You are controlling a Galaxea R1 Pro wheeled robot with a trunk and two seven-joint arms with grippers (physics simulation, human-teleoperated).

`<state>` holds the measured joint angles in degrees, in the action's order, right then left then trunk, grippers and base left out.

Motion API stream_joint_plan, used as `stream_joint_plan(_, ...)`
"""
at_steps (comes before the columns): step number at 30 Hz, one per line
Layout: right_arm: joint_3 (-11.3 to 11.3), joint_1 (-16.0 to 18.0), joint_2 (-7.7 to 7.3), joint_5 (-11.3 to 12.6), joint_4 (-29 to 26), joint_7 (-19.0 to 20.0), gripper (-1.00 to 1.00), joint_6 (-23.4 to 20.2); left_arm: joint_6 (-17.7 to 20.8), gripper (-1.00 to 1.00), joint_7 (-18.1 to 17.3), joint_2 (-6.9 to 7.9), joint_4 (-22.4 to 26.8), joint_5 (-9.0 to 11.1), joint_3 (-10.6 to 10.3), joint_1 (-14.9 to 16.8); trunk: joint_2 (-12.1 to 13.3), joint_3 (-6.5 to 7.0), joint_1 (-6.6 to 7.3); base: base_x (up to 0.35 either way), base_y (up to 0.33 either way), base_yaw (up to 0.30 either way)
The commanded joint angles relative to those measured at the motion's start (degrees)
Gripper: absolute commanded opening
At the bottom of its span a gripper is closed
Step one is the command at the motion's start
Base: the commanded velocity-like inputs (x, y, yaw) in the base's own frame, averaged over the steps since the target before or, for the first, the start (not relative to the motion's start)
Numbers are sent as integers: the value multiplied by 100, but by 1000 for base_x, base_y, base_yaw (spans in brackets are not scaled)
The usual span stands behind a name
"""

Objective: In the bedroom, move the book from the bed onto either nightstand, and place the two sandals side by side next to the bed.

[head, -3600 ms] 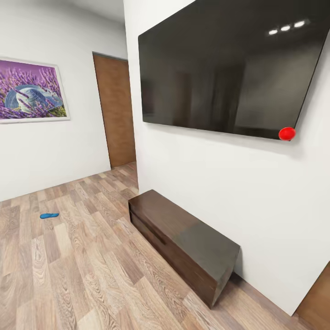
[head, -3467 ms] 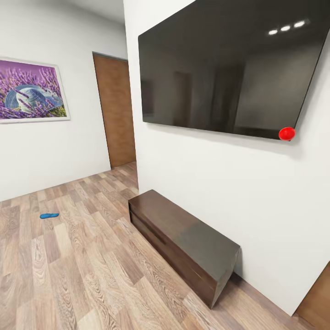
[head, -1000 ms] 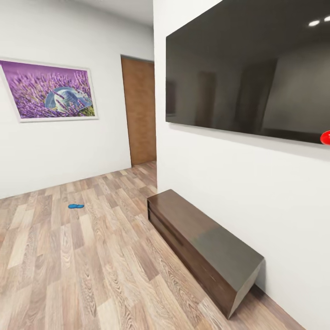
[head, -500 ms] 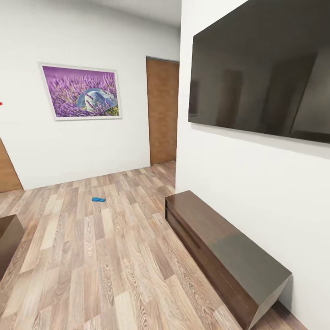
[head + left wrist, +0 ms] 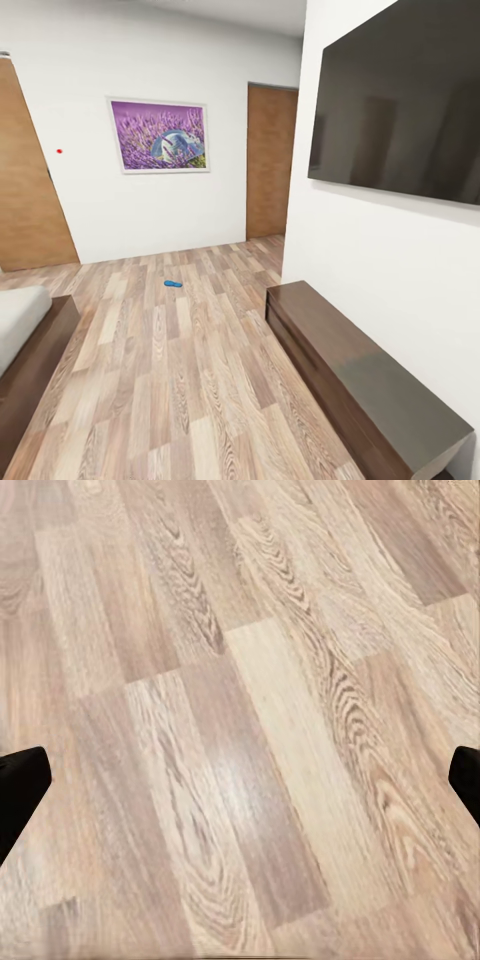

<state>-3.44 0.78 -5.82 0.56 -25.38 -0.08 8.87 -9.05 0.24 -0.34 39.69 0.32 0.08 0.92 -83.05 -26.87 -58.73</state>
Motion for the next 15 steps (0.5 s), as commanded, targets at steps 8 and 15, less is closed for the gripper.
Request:
stream_joint_plan(8,-8,1,10,6,6,-1,100,19,-30,100,3,-2,-286,-6,1,4,-3,-6,1,0,0,293)
stream_joint_plan(15,-8,1,11,6,14,-1,100,18,-126,100,3,-2,-403,-9,1,4,-3,-6,1,0,0,293)
